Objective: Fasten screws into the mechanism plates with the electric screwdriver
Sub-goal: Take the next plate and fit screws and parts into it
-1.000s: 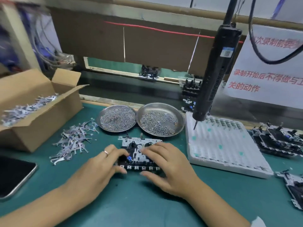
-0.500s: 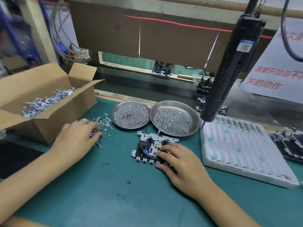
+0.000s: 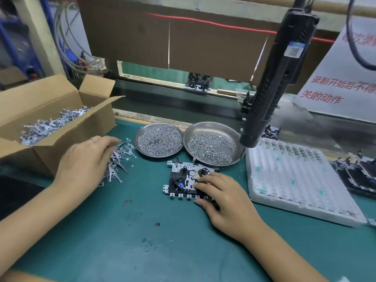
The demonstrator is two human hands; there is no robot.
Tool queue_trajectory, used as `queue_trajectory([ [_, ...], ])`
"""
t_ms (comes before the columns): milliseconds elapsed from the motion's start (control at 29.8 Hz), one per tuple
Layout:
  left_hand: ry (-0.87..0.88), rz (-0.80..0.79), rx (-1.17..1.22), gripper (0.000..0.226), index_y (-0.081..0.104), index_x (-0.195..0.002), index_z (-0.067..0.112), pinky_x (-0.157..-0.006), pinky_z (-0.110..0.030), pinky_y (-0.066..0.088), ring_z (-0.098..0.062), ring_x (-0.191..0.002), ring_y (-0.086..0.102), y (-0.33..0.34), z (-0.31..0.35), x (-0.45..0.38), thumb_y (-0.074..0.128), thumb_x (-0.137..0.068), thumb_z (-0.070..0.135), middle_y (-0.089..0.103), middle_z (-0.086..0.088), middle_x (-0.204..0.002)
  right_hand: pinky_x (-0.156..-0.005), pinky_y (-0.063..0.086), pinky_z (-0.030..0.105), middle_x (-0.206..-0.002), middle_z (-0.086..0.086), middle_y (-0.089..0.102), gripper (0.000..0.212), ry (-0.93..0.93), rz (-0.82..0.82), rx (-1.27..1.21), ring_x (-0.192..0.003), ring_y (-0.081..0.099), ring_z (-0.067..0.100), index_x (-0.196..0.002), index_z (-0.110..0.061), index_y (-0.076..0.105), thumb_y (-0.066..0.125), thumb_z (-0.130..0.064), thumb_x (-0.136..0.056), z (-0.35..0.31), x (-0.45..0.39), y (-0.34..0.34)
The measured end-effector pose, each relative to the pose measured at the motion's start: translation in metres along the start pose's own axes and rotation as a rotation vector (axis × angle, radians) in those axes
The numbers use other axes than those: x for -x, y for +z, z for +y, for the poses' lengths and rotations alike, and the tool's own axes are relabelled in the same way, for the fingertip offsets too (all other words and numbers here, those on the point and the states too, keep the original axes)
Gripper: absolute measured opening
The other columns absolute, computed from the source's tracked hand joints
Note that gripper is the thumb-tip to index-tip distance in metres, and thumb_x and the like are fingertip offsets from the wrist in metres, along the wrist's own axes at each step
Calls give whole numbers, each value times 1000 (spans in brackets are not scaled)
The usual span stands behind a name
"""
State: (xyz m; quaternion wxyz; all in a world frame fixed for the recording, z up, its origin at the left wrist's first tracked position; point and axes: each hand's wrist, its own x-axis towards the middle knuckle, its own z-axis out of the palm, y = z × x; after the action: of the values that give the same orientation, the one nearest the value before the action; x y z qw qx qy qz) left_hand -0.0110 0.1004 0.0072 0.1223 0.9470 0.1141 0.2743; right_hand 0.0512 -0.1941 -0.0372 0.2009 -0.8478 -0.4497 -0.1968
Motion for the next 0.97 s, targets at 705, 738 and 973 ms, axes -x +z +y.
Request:
queue_trajectory([
  [705,150,-90,531,16,73,-92,18,-75,-1,37,5,-80,59,6,47,5,70,-82,5,69,11,-84,-98,43,28,-119,1,61,35,49,309,-214,-111,55,14,-122,-6,61,55,-25,-93,-8,-3,1],
  [738,220,-139,535,16,74,-93,16,-76,-2,38,3,-82,60,9,60,7,71,-81,6,69,9,-84,-100,41,25,-120,0,59,36,69,359,-270,-113,54,12,-124,-6,59,55,-22,-92,-10,-4,1],
  [973,325,-244,694,16,76,-91,15,-73,-14,48,-4,-75,63,35,102,11,75,-78,6,71,4,-80,-81,48,16,-93,0,66,18,199,404,-469,-87,62,6,-99,-4,72,64,1,-83,-9,-12,7],
])
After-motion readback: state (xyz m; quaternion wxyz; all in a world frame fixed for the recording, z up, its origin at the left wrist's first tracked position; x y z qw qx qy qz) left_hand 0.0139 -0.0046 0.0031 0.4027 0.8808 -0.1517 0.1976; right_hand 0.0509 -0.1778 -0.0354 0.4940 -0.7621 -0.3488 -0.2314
